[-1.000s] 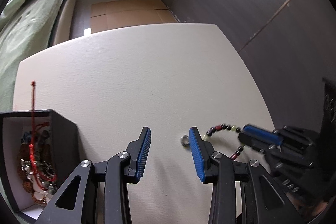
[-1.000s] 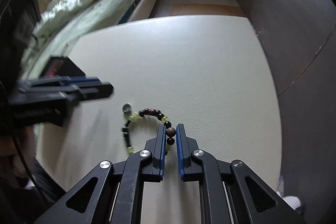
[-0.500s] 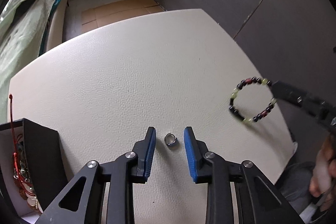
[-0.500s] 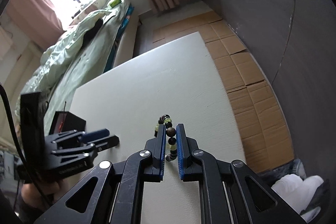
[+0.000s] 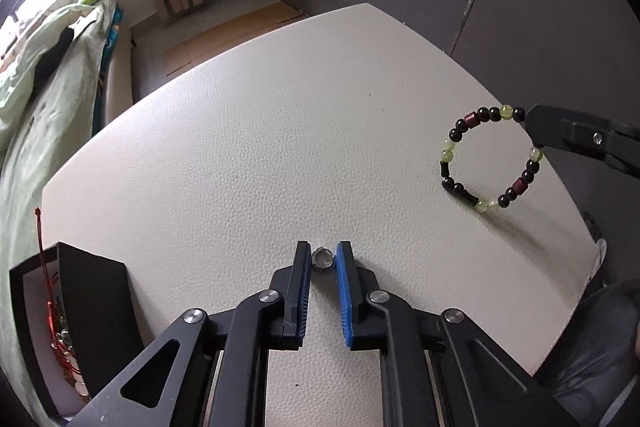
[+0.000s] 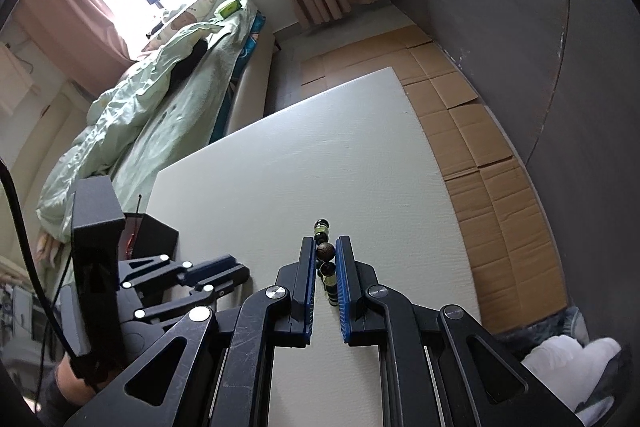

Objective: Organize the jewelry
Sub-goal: 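Lift the bracelet with the right tool while the left tool grasps the silver ring, then release the silver ring into the box with left tool while right releases bracelet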

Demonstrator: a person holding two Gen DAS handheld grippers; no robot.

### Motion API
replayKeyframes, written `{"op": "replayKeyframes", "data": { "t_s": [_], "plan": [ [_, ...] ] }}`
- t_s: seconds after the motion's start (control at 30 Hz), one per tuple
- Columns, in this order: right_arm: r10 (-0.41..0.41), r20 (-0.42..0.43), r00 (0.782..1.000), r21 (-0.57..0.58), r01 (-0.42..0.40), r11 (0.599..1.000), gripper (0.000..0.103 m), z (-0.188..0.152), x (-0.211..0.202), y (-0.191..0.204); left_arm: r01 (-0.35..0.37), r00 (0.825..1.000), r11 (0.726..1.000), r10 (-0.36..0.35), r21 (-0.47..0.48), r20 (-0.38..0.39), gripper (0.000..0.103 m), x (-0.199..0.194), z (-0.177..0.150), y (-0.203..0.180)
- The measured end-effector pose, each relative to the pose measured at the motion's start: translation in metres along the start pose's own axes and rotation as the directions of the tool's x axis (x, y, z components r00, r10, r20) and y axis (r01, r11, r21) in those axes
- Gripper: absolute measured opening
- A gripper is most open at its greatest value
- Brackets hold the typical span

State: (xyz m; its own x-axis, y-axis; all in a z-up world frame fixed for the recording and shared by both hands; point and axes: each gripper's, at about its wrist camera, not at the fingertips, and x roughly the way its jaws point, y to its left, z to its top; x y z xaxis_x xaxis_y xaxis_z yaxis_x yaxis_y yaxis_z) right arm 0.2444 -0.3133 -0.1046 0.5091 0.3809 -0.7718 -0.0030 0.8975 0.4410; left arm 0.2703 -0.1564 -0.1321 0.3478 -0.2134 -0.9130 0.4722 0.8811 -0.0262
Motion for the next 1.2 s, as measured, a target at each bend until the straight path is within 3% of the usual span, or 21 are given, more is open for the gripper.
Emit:
{"op": "replayKeyframes", "data": {
  "t_s": [0.43,0.67,0.93,1.2],
  "plan": [
    [0.061,0.028,0.998,-0.032,-0.06,0.998,0.011,0.001,-0.001,0.021,0.15,0.986,0.979,-0.137,-0.138,0.099,0.013,-0.053,-0.003,0.043],
    [0.101,0.061,0.993,-0.068,-0.097,0.993,0.011,0.001,-0.003,0.042,0.239,0.964,0.942,-0.2,-0.237,0.177,0.013,-0.081,-0.014,0.077],
    [0.154,0.107,0.982,-0.113,-0.142,0.983,0.011,0.001,-0.006,0.074,0.225,0.958,0.918,-0.147,-0.326,0.248,0.013,-0.108,-0.031,0.12],
    [0.206,0.114,0.972,-0.159,-0.187,0.969,0.011,-0.003,0.0,0.11,0.185,0.961,0.902,-0.083,-0.389,0.263,0.013,-0.118,-0.054,0.146]
  ]
}}
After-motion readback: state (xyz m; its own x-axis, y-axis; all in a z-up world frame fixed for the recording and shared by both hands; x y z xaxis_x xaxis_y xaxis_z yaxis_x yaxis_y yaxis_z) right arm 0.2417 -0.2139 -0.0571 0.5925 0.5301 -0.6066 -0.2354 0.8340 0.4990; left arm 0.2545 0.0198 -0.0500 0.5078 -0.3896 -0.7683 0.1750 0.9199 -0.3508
